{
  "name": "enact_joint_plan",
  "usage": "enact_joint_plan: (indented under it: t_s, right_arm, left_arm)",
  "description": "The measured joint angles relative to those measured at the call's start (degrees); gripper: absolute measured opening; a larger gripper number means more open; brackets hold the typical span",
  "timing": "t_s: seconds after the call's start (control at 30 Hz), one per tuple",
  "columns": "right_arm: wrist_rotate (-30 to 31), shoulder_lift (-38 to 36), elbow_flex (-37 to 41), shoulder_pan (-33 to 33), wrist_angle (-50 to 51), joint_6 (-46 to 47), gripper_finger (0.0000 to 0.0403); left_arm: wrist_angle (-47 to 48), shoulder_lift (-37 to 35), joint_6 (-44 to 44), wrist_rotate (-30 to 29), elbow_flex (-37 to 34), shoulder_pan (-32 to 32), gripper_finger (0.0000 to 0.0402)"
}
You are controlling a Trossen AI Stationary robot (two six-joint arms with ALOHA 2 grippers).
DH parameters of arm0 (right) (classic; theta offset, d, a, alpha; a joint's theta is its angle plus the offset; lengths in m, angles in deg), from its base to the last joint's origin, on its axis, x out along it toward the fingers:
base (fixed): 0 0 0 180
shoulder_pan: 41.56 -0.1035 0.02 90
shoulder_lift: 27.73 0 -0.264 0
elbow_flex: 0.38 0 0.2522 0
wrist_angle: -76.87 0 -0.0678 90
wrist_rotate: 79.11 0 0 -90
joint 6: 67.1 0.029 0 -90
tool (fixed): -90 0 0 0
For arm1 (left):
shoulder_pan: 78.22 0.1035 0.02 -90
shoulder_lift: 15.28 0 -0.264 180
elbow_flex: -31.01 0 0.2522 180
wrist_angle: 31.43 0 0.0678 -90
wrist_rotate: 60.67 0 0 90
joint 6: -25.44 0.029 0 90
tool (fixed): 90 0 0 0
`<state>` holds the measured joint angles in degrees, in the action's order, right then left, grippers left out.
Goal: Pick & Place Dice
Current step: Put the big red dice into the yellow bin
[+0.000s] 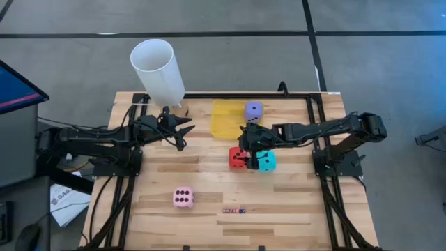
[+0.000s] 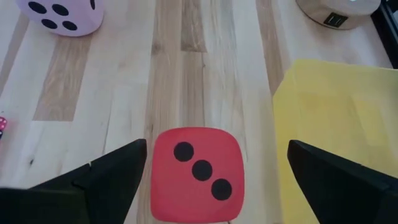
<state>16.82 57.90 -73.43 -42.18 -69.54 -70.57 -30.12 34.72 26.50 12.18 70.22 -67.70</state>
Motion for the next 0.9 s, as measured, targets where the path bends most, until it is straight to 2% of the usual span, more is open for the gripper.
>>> enact_joint_plan:
  t_s: [0.13,0.3,0.43,0.7,0.9]
  right_arm:
    - [0.0,0.6,0.0,0.4,-0.5,0.0,0.0386]
    - [-0.1,5.5,-0.3,0.8,-3.6,-0.9,0.0386]
    - [-0.2,8.3,-0.9,1.0,-1.4,-2.4,0.0386]
    - [-6.3,11.3,-3.5,1.9,0.5,-2.5,0.0386]
    - [-7.4,12.1,-3.4,3.0,2.2,-1.8,0.0386]
  left_arm:
    - [0.0,0.0,0.0,0.0,0.0,0.0,0.0132]
    - [0.1,0.0,0.0,0.0,0.0,0.0,0.0132]
    - [0.6,0.0,0.0,0.0,0.0,-0.1,0.0132]
    - [0.9,0.0,0.0,0.0,0.0,-0.1,0.0132]
    - [0.9,0.0,0.0,0.0,0.0,-0.1,0.0132]
